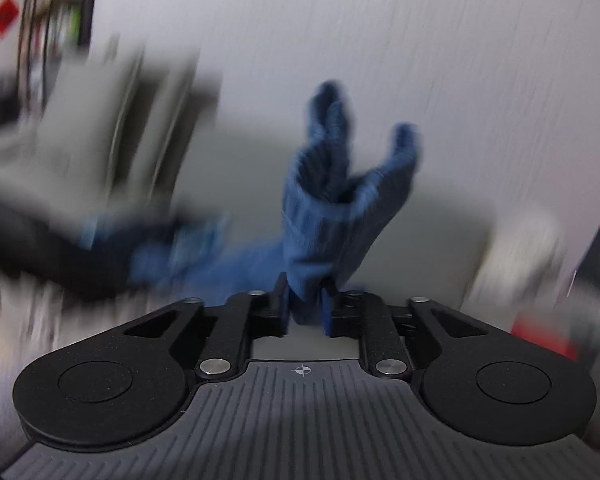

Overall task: Fold clothes
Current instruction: 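Lift the sweatpants with the right gripper and spread them on the sofa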

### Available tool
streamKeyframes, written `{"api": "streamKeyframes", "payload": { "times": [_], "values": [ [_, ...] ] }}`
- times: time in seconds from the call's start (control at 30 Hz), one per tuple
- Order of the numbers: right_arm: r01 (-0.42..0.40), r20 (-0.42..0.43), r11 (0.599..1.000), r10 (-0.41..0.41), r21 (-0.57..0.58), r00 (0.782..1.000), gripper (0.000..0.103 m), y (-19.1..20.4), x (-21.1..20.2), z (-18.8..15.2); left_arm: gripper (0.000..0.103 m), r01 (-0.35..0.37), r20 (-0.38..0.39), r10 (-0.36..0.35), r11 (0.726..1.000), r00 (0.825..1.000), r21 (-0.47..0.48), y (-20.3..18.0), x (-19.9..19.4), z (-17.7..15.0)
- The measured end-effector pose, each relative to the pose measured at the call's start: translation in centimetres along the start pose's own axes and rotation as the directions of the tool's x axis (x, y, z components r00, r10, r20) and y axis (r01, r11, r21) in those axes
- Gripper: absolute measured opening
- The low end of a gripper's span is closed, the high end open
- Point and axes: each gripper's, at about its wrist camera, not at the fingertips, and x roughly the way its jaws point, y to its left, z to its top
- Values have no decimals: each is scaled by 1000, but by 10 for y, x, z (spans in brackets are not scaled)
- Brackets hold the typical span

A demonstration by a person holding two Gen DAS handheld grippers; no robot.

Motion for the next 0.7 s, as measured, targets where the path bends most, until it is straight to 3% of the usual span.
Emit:
{"api": "streamKeyframes", "payload": {
  "times": [0.03,0.1,0.13,0.2,0.33,0.5,0.57,0.7],
  "values": [
    [-35,-61,999,36,24,997,32,7,6,-34,67,-5,-28,5,1000,1000,12,-4,6,-13],
    [-81,-96,992,90,92,991,44,7,5,-65,67,-18,-77,20,999,997,32,-8,17,-37],
    [-89,-105,988,103,129,989,50,4,4,-72,67,-22,-92,25,999,995,31,-7,21,-44],
    [-94,-119,972,121,216,985,51,-4,2,-85,67,-21,-117,21,1000,993,8,-5,27,-53],
    [-59,-91,961,86,270,992,51,-12,0,-88,66,-2,-128,2,1000,992,3,-9,33,-53],
    [-9,-68,940,34,342,997,50,-45,1,-74,66,57,-103,-48,995,994,82,-45,43,-31],
    [-12,-69,931,40,364,997,51,-52,7,-76,67,61,-98,-50,992,994,113,-59,50,-22],
    [-48,-65,877,90,479,994,52,-80,44,-79,67,54,-105,-40,988,994,143,-75,64,-12]
  ]
}}
